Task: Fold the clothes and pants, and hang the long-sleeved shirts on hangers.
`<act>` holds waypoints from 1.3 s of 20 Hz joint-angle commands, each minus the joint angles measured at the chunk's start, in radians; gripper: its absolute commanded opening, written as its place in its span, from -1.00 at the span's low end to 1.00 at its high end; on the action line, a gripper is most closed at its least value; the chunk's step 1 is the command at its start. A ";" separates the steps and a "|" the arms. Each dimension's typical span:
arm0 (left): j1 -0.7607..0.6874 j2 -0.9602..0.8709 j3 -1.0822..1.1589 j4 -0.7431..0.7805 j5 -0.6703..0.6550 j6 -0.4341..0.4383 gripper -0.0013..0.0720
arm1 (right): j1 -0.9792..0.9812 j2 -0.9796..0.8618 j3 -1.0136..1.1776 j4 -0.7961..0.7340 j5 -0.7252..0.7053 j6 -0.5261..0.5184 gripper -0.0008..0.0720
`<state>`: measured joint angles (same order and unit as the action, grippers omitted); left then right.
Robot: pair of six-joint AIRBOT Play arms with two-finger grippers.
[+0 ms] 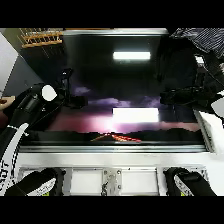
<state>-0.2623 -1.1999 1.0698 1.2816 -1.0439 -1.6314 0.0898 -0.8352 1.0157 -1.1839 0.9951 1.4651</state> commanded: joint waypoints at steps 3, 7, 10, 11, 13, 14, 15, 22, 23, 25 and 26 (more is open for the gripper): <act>-0.001 0.000 0.000 0.000 0.000 0.000 -0.95 | 0.001 0.000 0.000 0.000 0.000 0.000 -0.93; -0.001 0.000 0.000 0.000 0.000 0.000 -0.95 | 0.001 0.000 0.000 0.000 0.000 0.000 -0.93; -0.001 0.000 0.000 0.000 0.000 0.000 -0.95 | 0.001 0.000 0.000 0.000 0.000 0.000 -0.93; -0.001 0.000 0.000 0.000 0.000 0.000 -0.95 | 0.001 0.000 0.000 0.000 0.000 0.000 -0.94; -0.001 0.000 0.000 -0.021 -0.001 -0.006 -0.95 | 0.001 0.000 0.000 0.000 0.000 0.000 -0.93; -0.001 0.000 0.000 -0.016 0.007 -0.002 -0.95 | 0.001 0.000 0.000 0.000 0.000 0.000 -0.93; 0.006 0.000 0.002 -0.003 0.035 0.034 -0.94 | 0.001 0.000 0.000 0.000 0.000 0.000 -0.93; 0.339 -0.050 0.212 0.295 0.116 0.026 0.98 | 0.001 0.000 0.000 0.000 0.000 0.000 -0.93; 0.400 -0.085 0.241 0.292 0.107 0.026 0.98 | 0.001 0.000 0.000 0.000 0.000 0.000 -0.93; 0.483 -0.161 0.274 0.287 0.089 0.026 0.97 | 0.001 0.000 0.000 0.000 0.000 0.000 -0.93; 0.512 -0.203 0.276 0.287 0.080 0.026 0.98 | 0.001 0.000 0.000 0.000 0.000 0.000 -0.93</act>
<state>0.1345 -1.3170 1.2999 1.5425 -0.9504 -1.6032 0.0898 -0.8352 1.0157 -1.1843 0.9947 1.4651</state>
